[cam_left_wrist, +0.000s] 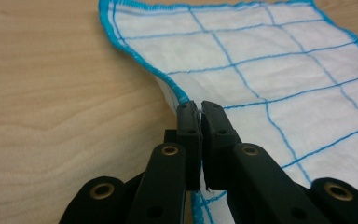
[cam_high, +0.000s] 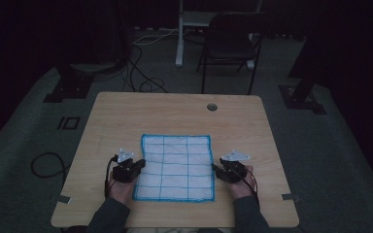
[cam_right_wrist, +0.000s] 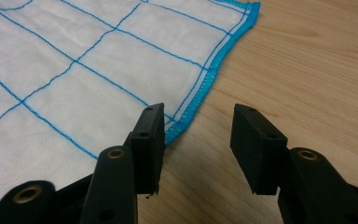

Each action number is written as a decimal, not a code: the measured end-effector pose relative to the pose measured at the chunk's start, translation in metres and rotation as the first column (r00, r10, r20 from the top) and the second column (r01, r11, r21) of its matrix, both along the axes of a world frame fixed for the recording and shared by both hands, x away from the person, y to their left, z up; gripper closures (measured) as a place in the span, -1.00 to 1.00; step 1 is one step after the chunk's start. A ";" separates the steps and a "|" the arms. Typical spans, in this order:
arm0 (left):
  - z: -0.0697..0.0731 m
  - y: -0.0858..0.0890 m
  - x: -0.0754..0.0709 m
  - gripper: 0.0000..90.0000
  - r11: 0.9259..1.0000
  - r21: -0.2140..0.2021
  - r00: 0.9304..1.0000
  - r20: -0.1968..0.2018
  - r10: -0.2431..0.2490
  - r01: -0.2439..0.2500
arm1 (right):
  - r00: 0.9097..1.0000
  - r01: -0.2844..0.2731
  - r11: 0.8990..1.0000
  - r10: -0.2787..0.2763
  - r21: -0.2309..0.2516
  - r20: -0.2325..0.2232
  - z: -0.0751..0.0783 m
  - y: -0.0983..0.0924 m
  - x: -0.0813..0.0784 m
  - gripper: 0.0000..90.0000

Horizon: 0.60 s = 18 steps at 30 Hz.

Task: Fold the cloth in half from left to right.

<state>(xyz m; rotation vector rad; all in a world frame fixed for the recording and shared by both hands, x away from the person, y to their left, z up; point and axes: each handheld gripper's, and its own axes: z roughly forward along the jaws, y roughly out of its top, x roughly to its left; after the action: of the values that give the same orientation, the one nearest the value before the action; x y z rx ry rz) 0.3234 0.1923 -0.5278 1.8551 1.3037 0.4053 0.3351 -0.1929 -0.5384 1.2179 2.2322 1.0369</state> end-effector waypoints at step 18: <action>0.029 -0.014 0.004 0.95 0.996 -0.029 0.995 0.061 -0.077 0.079 | 1.000 -0.010 1.000 0.010 -0.029 -0.023 -0.005 0.003 0.003 0.25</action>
<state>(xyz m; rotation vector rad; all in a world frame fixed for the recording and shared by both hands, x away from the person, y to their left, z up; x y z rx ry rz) 0.3274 0.1778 -0.4993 1.8474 1.1878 0.3939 0.3378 -0.1895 -0.5431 1.2129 2.2648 0.9953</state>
